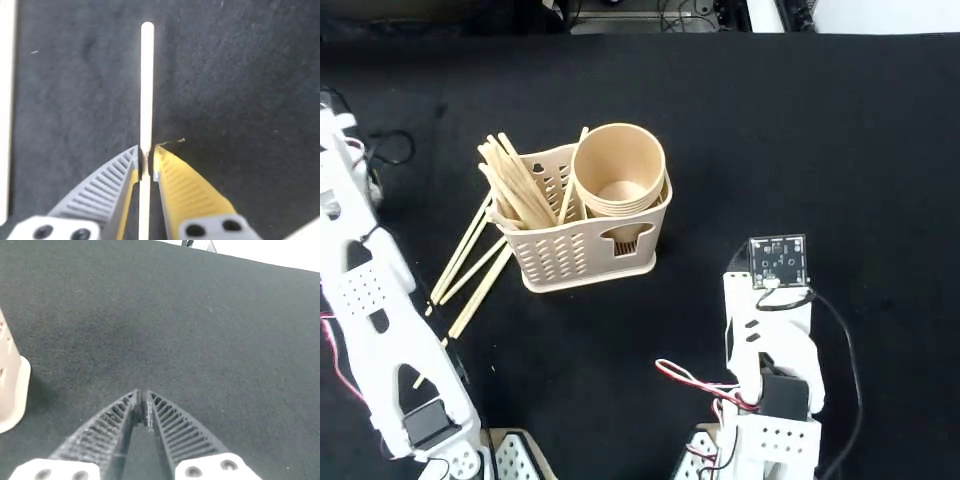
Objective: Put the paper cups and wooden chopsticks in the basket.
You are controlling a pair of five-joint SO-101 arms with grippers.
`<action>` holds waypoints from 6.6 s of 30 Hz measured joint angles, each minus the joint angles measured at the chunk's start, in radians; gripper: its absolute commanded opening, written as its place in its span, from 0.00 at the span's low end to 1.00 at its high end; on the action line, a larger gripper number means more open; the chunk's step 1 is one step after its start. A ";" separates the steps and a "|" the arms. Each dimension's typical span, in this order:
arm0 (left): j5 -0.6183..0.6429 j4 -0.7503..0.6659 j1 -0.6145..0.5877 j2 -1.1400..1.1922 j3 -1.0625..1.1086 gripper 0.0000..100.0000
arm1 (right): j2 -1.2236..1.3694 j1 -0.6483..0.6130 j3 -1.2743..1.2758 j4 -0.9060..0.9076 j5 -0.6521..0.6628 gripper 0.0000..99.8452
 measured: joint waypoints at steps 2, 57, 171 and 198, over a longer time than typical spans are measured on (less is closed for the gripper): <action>0.015 0.002 0.000 -0.098 0.089 0.03 | 0.000 0.000 0.000 0.000 0.000 0.02; 0.236 -1.548 0.712 -2.782 2.532 0.03 | 0.000 0.000 0.002 0.000 0.034 0.02; -0.098 -0.032 -0.241 0.150 -0.018 0.03 | 0.000 0.000 0.002 0.000 0.034 0.02; -0.087 -0.545 -0.110 -1.059 1.872 0.03 | 0.000 0.000 0.002 0.000 0.034 0.02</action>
